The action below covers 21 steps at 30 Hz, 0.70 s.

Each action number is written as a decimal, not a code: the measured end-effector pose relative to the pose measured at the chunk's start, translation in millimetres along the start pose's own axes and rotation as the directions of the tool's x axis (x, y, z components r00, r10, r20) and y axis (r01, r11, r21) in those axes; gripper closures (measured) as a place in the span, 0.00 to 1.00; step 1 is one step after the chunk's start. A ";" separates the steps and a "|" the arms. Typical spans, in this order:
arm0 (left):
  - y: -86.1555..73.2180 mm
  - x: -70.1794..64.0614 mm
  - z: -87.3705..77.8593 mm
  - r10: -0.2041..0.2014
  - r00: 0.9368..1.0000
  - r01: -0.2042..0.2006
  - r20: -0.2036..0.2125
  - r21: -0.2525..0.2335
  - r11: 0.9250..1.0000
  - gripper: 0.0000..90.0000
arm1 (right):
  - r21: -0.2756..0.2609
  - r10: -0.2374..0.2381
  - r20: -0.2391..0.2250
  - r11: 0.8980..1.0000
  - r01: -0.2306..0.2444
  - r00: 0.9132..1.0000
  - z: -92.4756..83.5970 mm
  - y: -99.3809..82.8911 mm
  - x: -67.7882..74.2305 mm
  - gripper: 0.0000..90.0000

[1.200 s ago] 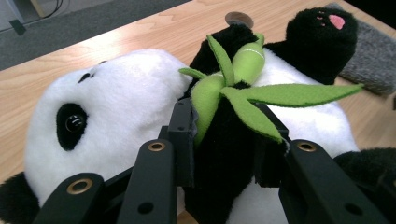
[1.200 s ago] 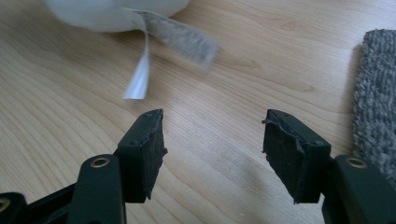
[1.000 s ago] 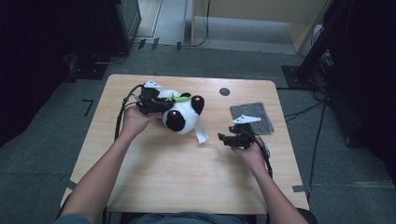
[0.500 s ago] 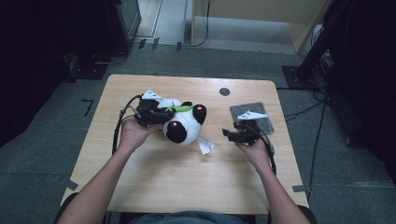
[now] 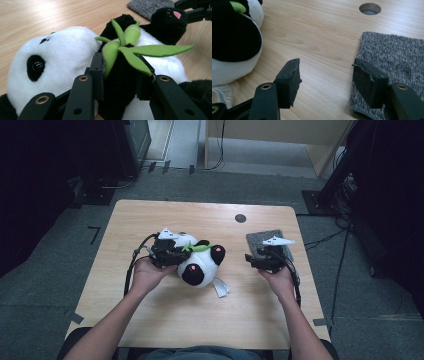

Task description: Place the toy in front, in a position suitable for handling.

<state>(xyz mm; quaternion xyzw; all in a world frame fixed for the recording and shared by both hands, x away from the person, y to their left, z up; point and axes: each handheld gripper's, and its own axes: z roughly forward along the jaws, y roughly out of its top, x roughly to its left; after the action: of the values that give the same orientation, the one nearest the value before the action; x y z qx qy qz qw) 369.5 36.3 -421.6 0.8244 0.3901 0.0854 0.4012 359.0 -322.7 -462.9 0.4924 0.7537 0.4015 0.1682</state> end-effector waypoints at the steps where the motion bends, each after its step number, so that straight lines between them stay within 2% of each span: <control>1: -2.1 -2.8 3.0 -0.007 1.000 0.007 0.004 -0.012 1.000 0.73 | 0.000 -0.001 0.000 1.000 0.001 1.000 -0.3 -0.2 0.7 0.44; 4: -3.5 -4.2 4.8 -0.021 1.000 0.022 0.010 -0.018 1.000 0.72 | 0.004 -0.013 0.007 1.000 0.013 1.000 0.2 -0.6 1.4 0.44; 9: -6.1 -4.8 4.8 -0.020 1.000 0.021 0.008 -0.014 1.000 0.69 | 0.012 -0.009 0.024 1.000 0.008 1.000 1.1 -2.0 -2.2 0.44; 15: -13.1 -11.5 4.9 -0.019 0.999 0.018 -0.026 -0.034 0.999 0.67 | -0.003 -0.003 0.025 1.000 0.003 1.000 0.4 -1.7 -3.8 0.44; 18: -15.6 -15.7 5.9 -0.010 0.999 0.008 -0.049 -0.048 0.999 0.65 | 0.004 -0.011 0.016 1.000 0.011 1.000 1.6 -1.6 0.1 0.43; 21: -15.6 -16.9 8.7 -0.043 0.999 0.042 -0.019 -0.046 0.998 0.64 | 0.008 -0.012 0.005 1.000 0.012 1.000 3.1 -1.1 4.0 0.43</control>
<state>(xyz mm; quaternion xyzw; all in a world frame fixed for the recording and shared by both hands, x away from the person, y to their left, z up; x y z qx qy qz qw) 352.9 25.0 -435.9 0.8057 0.4095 0.0941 0.4175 358.6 -318.0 -465.2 0.4896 0.7578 0.3962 0.1707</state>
